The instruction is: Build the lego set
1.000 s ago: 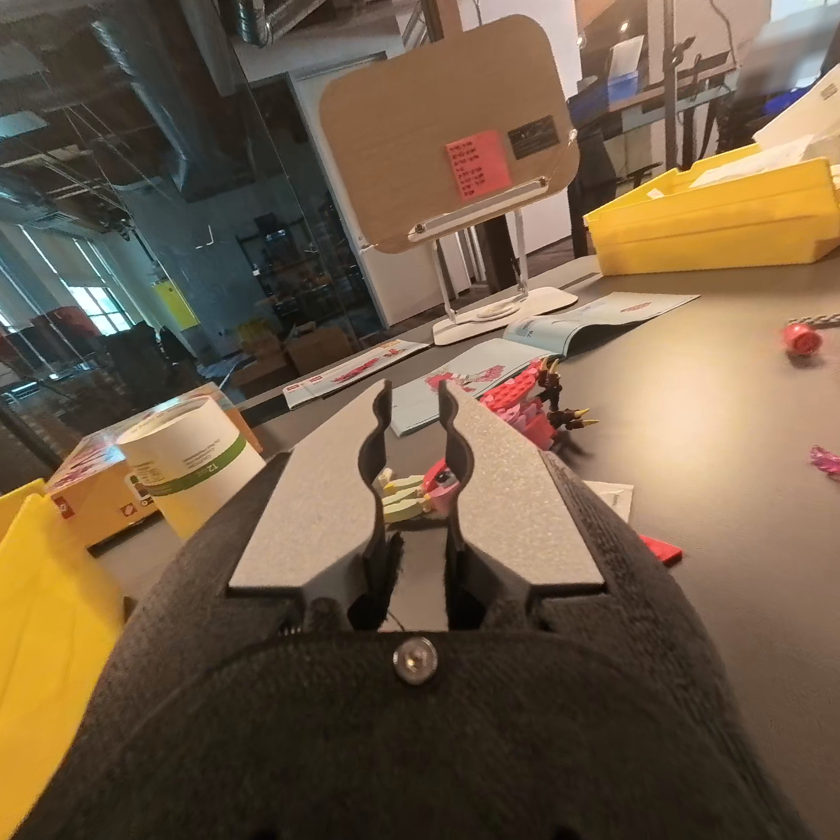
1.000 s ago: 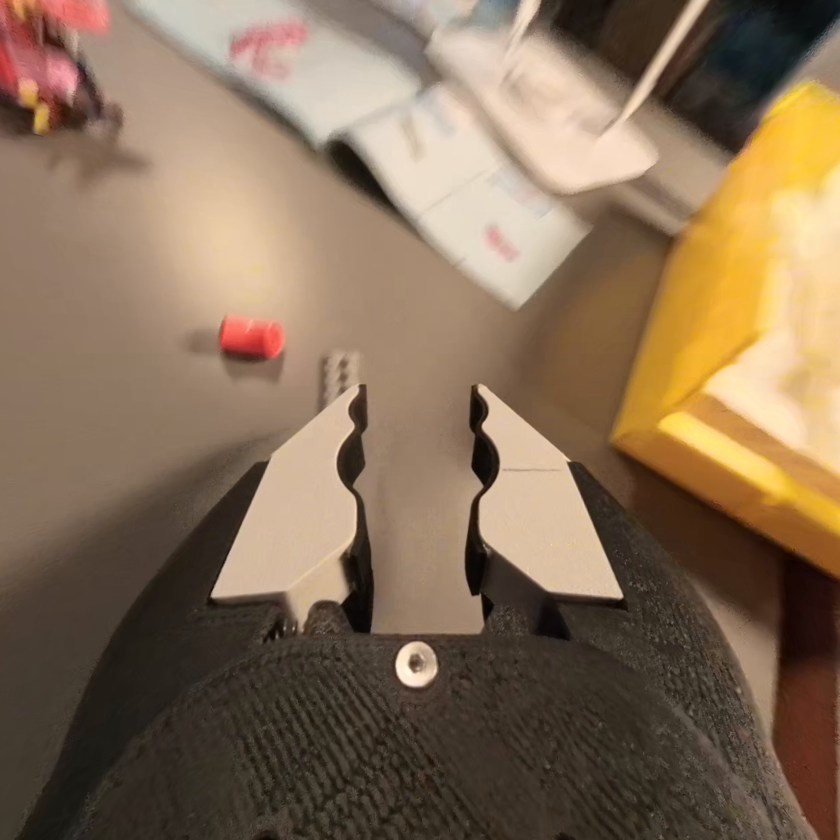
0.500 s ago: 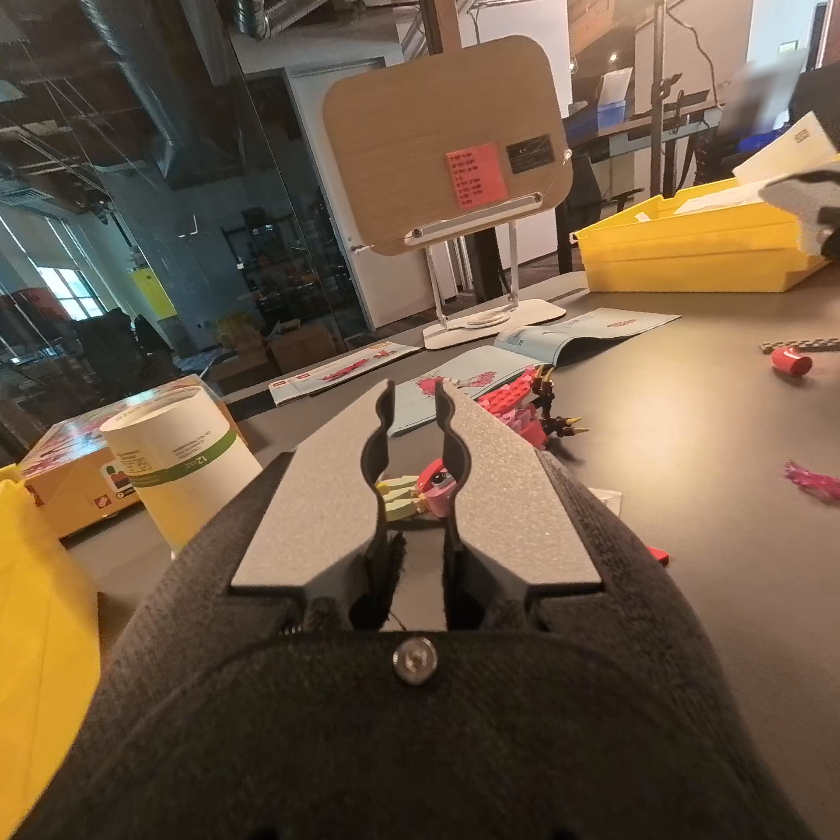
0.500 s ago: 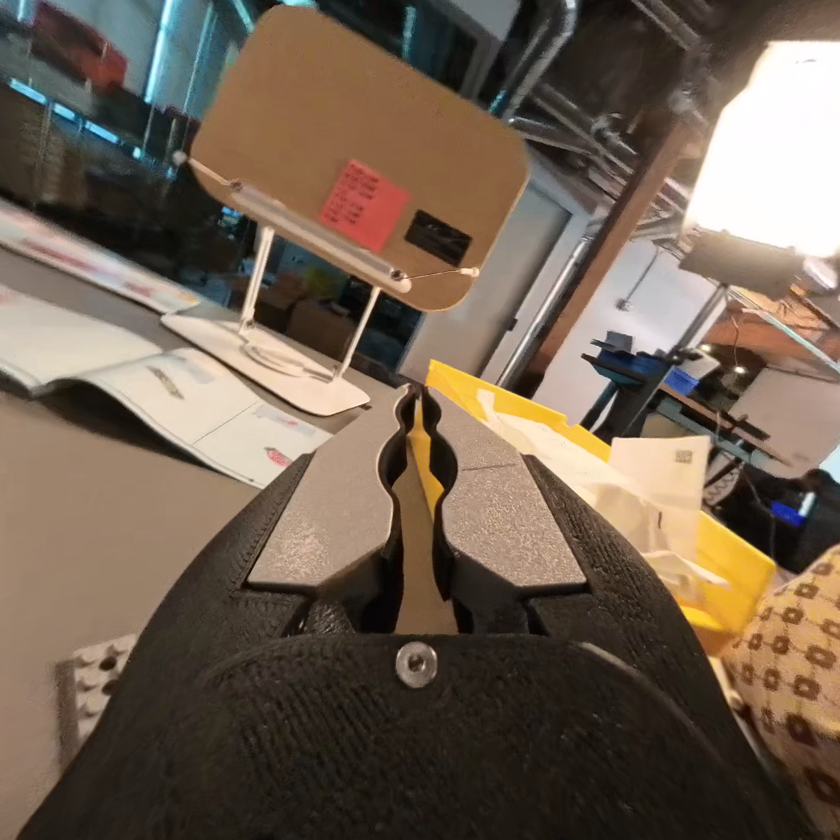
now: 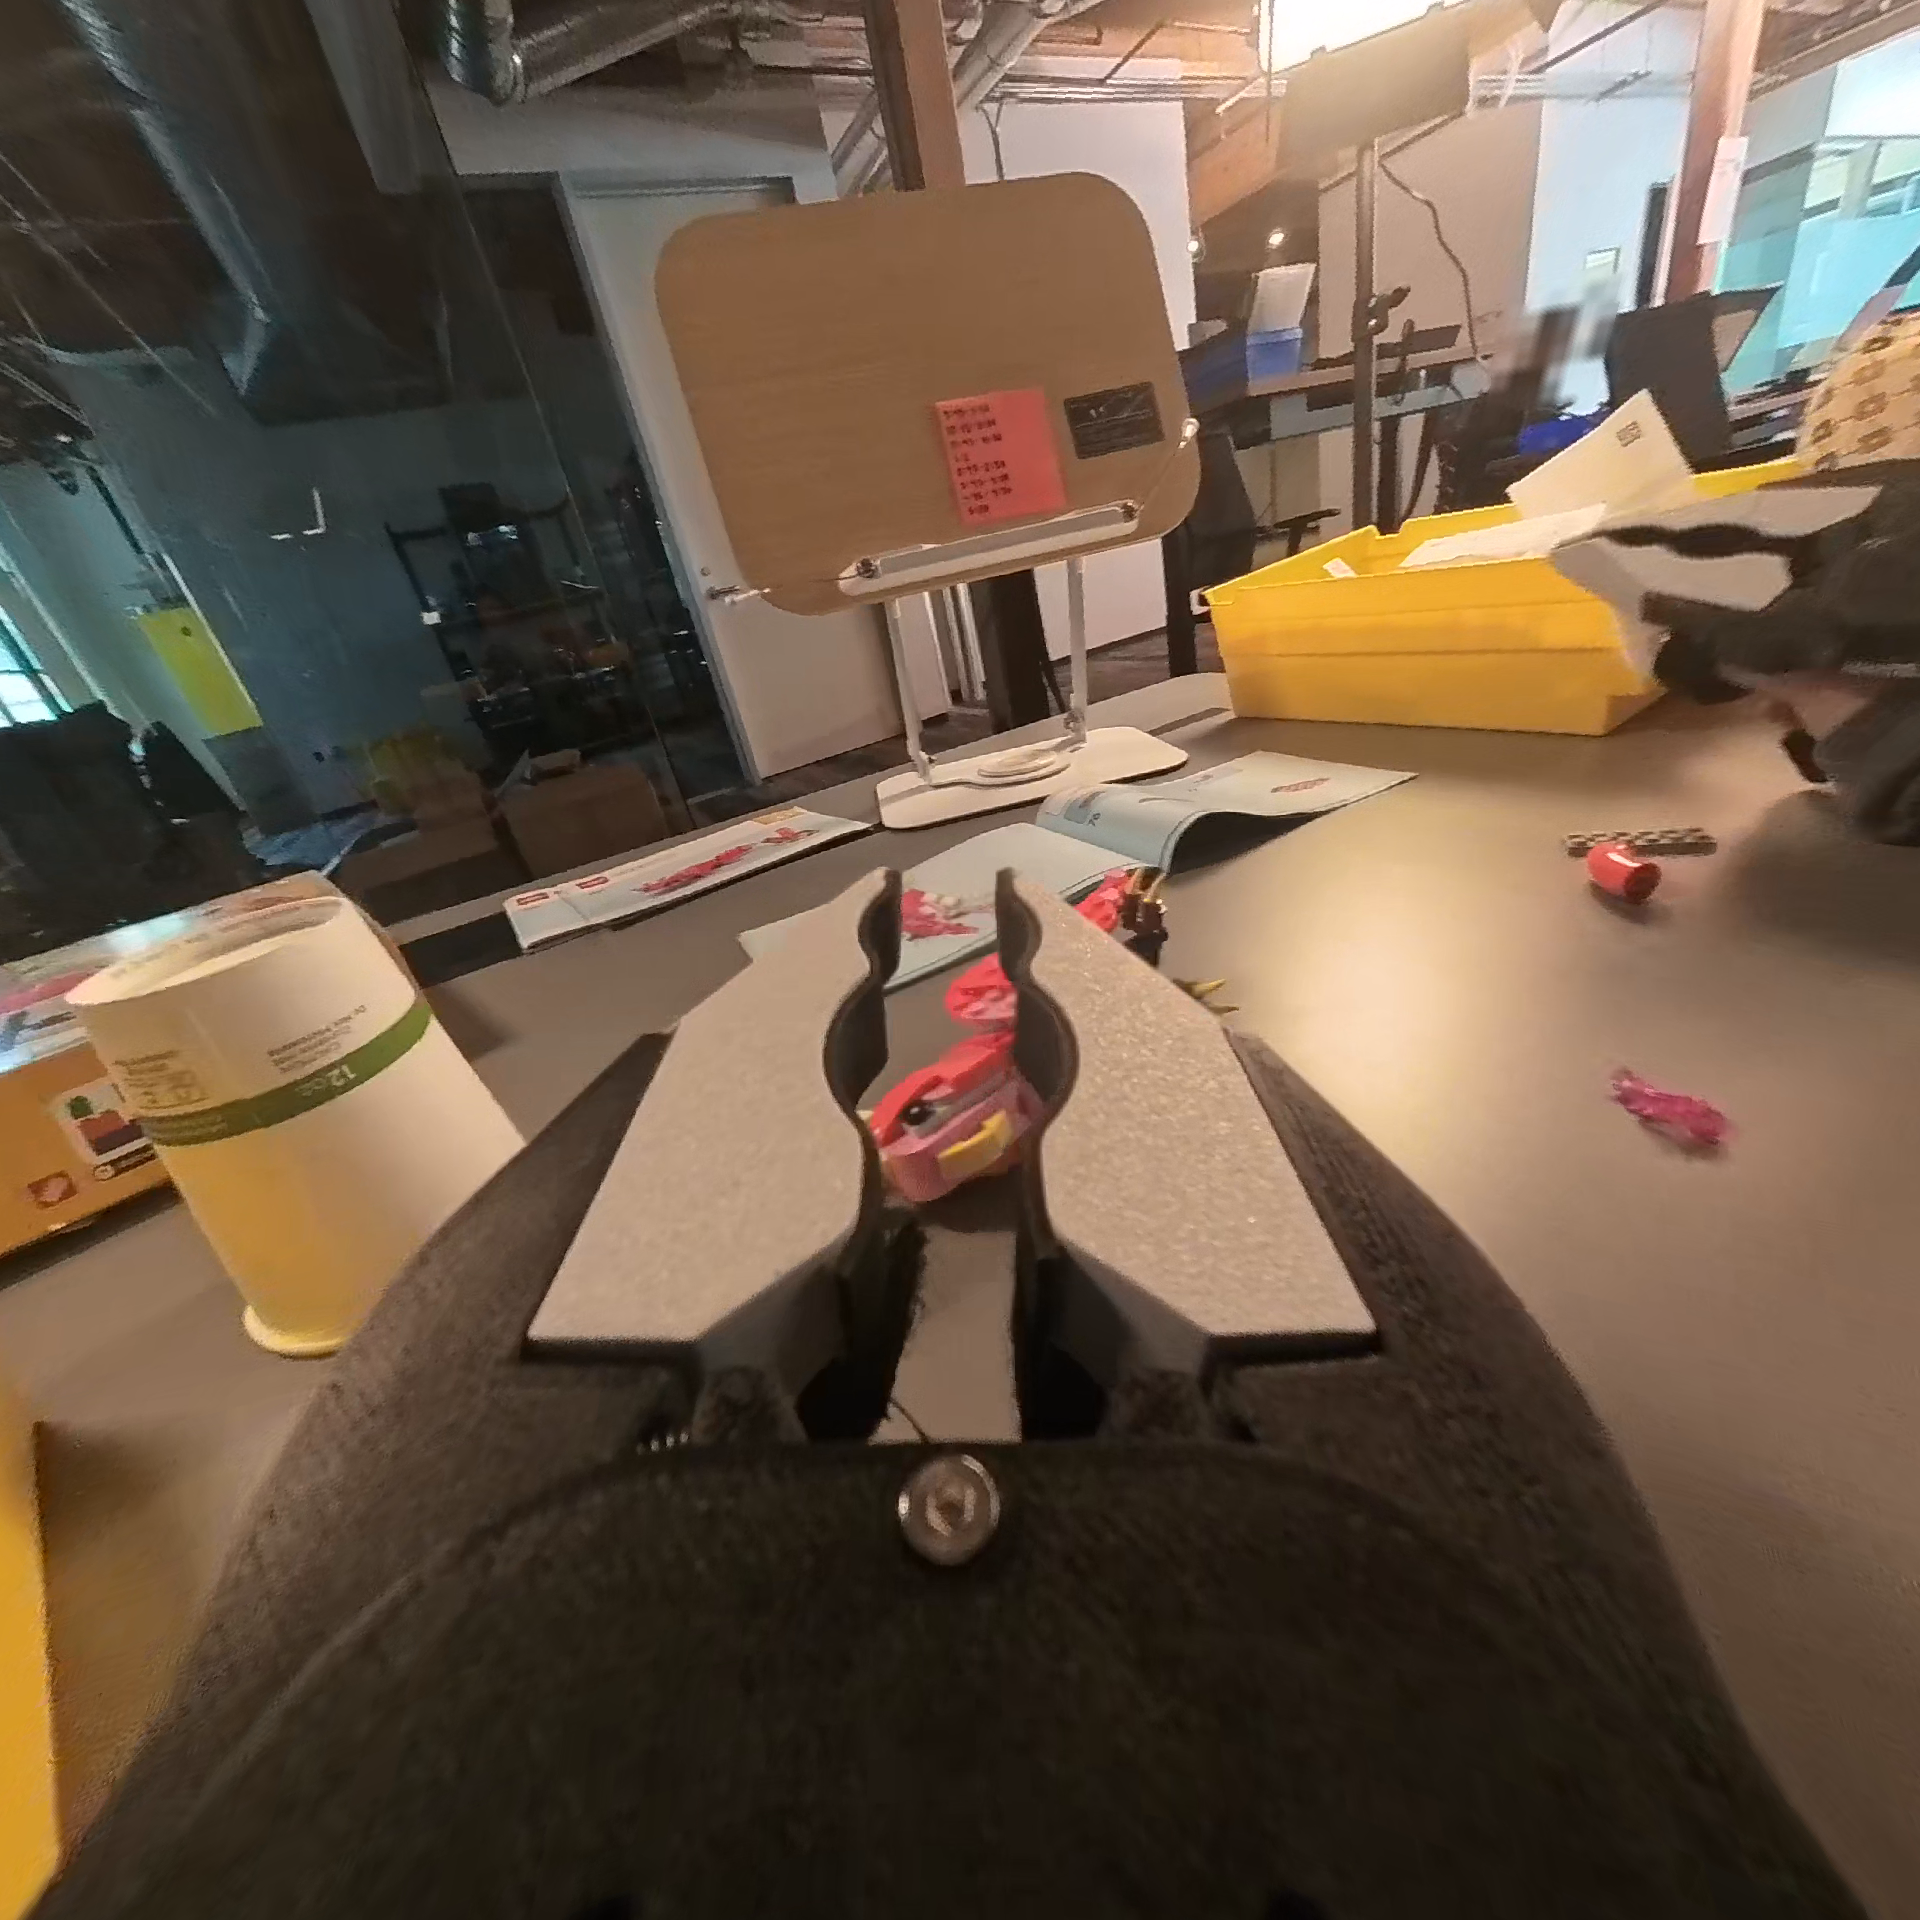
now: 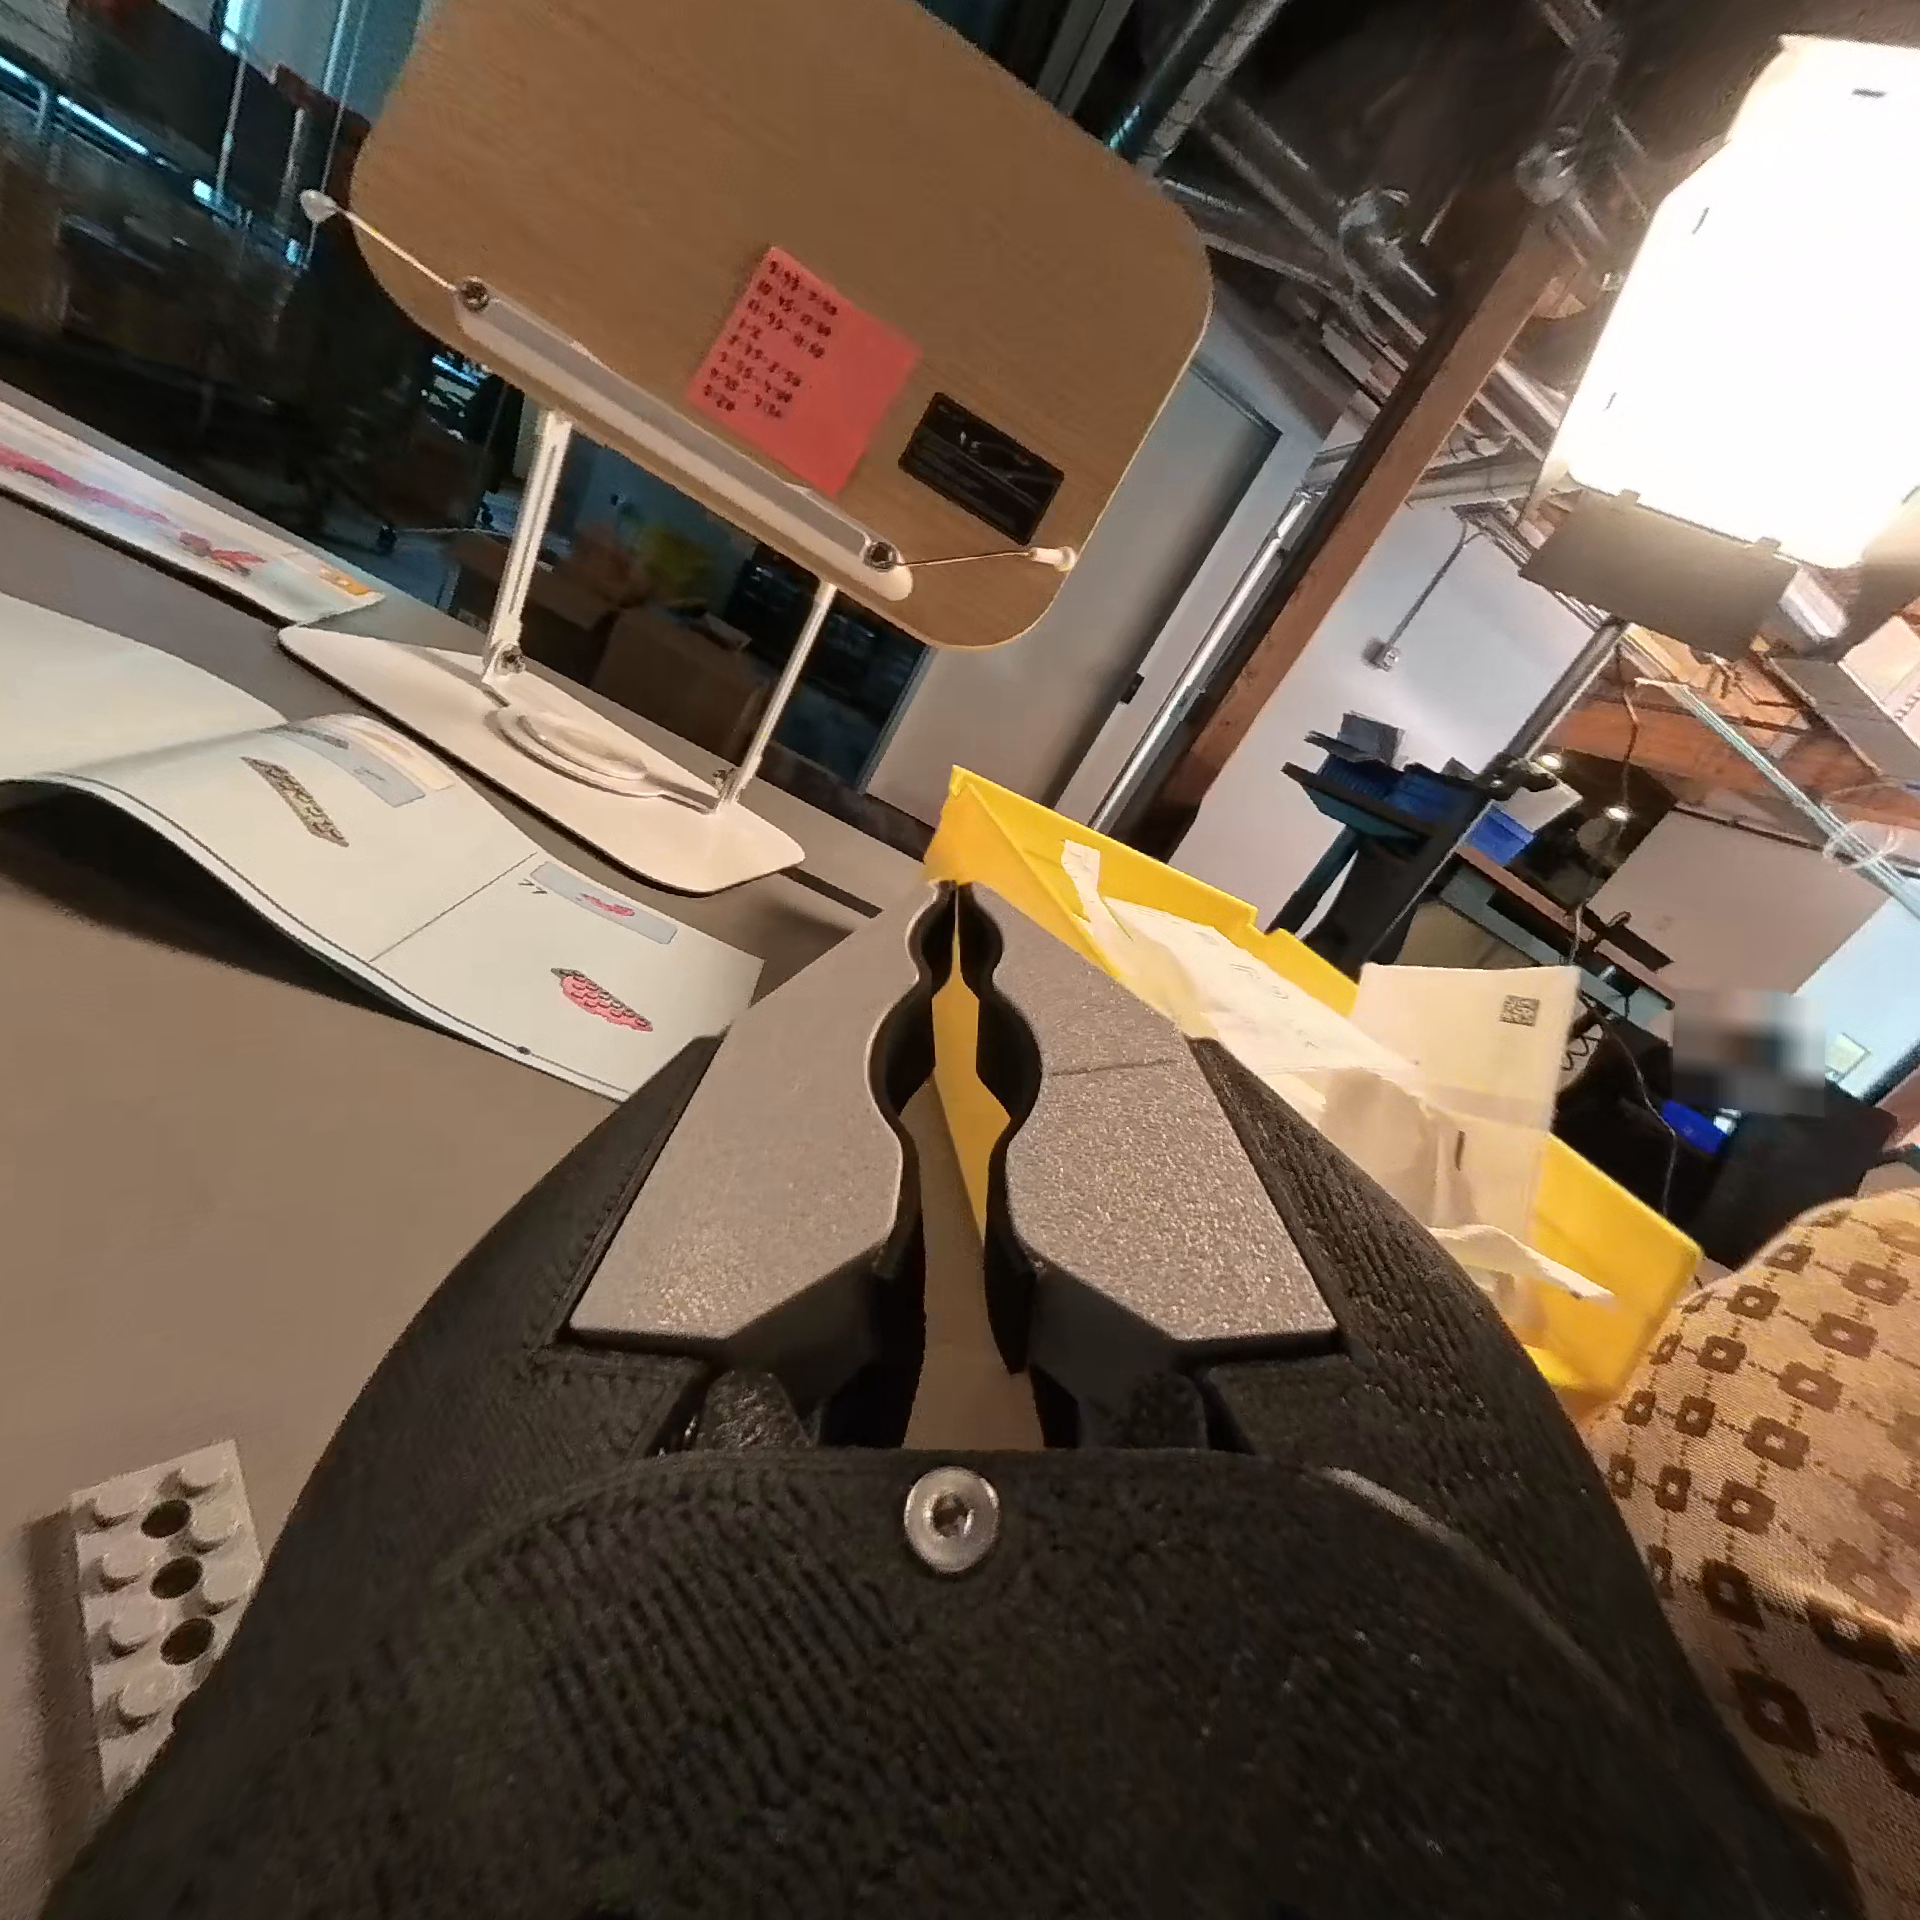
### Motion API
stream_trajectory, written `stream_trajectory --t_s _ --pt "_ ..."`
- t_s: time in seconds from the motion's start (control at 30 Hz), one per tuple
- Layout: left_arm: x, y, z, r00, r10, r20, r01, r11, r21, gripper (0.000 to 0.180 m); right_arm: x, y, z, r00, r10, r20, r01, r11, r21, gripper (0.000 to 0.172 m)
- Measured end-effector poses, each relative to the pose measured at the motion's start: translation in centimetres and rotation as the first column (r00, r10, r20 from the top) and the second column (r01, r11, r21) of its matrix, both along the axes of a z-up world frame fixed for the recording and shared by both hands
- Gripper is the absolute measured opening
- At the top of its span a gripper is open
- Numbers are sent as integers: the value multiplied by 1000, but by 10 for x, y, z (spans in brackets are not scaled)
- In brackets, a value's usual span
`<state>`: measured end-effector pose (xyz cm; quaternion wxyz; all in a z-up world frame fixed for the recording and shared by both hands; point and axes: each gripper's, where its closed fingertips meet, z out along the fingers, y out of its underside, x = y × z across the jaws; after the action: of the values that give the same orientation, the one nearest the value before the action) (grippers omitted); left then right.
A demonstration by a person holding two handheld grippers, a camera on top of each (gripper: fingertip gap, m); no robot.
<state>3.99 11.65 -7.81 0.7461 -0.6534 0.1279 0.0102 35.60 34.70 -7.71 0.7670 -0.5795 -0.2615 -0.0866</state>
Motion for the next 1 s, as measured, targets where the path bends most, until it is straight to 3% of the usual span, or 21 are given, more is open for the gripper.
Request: stream_trajectory --t_s 0.2,0.33,0.4,0.5,0.6,0.67,0.77,0.83,0.93,1.0 --pt "30 -22 16 992 -123 -28 123 992 19 21 -4 0 -3 1000 9 28 -9 1000 -5 0" --pt "19 -66 51 996 -88 14 87 994 65 3 -1 0 0 1000 3 3 -3 1000 3 0" --pt "-3 -87 74 999 -39 22 38 997 72 1 2 0 2 1000 -2 -19 3 1000 5 0" --pt "-77 -106 101 983 174 53 -176 984 24 0 5 0 3 999 -8 -40 8 1000 5 0" --pt "-161 -110 90 927 361 105 -340 924 -176 17 5 1 4 999 -11 -43 12 1000 6 0" --pt "-204 -105 59 906 410 101 -347 859 -378 23 5 1 3 999 -10 -42 10 1000 5 0" --pt "-244 -101 9 897 428 113 -260 716 -648 21 4 1 3 999 -7 -41 7 1000 1 0" --pt "-264 -103 -21 893 444 76 -219 577 -787 18 5 1 3 999 -8 -44 8 1000 -1 0" --pt "-283 -113 -59 898 438 -37 -202 337 -920 21 5 1 2 999 -8 -48 8 1000 -4 0" --pt "-286 -112 -73 907 415 -74 -194 256 -947 28 5 2 2 999 -5 -50 5 1000 -6 0"
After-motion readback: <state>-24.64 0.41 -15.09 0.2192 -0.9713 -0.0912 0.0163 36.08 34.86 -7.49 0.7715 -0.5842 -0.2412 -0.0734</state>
